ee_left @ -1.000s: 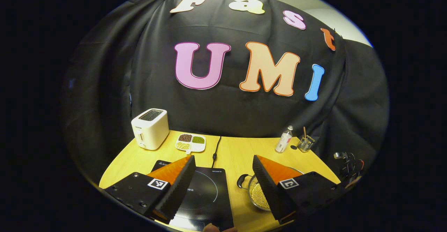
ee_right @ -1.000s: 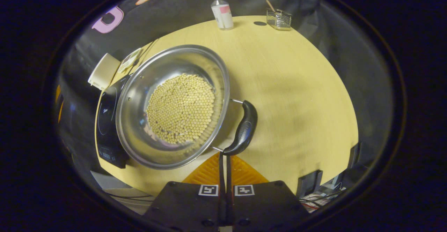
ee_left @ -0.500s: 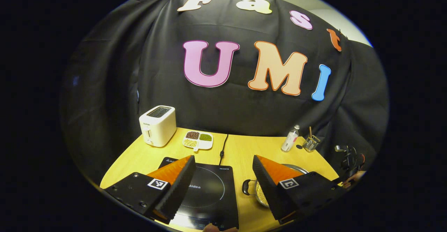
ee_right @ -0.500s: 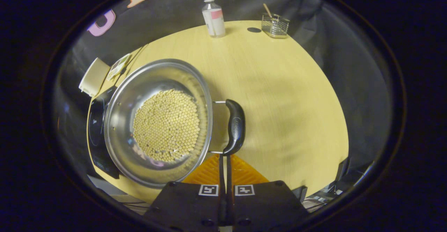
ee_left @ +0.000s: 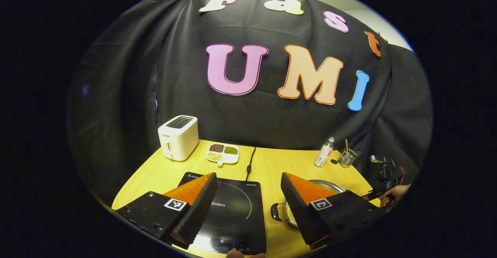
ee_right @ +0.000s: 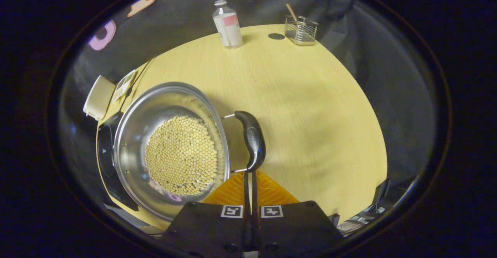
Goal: First push the handle of the pot to place it horizontally, then grasp the pot with both hands and set it on the induction cooktop.
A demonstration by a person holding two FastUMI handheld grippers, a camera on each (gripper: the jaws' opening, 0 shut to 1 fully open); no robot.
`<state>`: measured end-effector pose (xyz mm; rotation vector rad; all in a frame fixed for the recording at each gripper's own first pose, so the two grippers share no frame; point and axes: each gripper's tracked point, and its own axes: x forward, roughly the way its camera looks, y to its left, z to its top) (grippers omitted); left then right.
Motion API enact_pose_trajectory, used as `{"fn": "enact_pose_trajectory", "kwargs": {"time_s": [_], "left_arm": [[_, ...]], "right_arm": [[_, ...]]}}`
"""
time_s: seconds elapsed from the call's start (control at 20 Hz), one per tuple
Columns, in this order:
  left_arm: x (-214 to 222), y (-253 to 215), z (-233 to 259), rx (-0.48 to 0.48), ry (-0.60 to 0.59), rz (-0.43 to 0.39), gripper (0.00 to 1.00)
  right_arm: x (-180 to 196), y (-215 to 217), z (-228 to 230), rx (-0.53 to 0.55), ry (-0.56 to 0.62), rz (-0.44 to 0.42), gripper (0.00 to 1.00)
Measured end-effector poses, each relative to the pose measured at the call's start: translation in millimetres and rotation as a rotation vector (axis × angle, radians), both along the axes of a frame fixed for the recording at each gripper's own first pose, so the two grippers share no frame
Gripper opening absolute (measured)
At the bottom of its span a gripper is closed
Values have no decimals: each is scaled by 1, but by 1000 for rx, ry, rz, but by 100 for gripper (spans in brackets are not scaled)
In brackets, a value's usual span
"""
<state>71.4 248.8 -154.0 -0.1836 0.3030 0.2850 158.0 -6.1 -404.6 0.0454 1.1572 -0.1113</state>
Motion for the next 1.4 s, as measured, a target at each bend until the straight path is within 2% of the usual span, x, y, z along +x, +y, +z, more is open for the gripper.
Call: {"fn": "enact_pose_trajectory", "kwargs": {"time_s": [0.15, 0.2, 0.3, 0.35, 0.45, 0.6, 0.8, 0.9, 0.95, 1.0, 1.05, 1.15, 1.2, 1.25, 1.3, 1.35, 1.4], "left_arm": [[1, -15, -14, -39, 34, -43, 100], [3, -21, -21, -55, 45, -62, 100], [11, -37, -40, -109, 79, -109, 100], [11, -46, -49, -138, 106, -131, 100], [14, -60, -72, -173, 176, -162, 100], [19, -73, -99, -156, 271, -174, 100], [28, -92, -131, -149, 363, -168, 100], [36, -96, -144, -158, 391, -147, 96], [41, -98, -150, -166, 408, -137, 96], [47, -98, -158, -169, 424, -129, 96], [52, -96, -166, -156, 449, -124, 95], [61, -88, -181, -109, 492, -123, 94], [63, -86, -190, -95, 531, -126, 89], [62, -86, -197, -88, 557, -135, 92], [62, -88, -205, -94, 587, -142, 83], [65, -90, -212, -107, 601, -146, 82], [64, -90, -220, -127, 628, -137, 80]], "right_arm": [[-5, -3, 7, -31, -25, -14, 3], [-6, -3, 11, -37, -48, -13, 0], [-7, -3, 21, -49, -94, -5, 3], [-9, -3, 26, -53, -120, 2, 0], [-12, -3, 37, -55, -163, 24, 5], [-7, -7, 46, -53, -212, 47, 14], [11, 2, 48, 22, -236, 84, 68], [26, 1, 42, 15, -253, 111, 72], [32, 2, 37, 10, -256, 122, 82], [38, 2, 31, 6, -249, 129, 87], [44, 4, 21, 6, -237, 137, 87], [51, 10, 7, -1, -213, 164, 79], [56, 13, 3, 1, -210, 176, 84], [59, 14, -1, -9, -209, 180, 73], [60, 11, -2, -24, -203, 186, 72], [63, 12, -5, -20, -207, 196, 73], [69, 12, -8, -17, -213, 208, 63]]}}
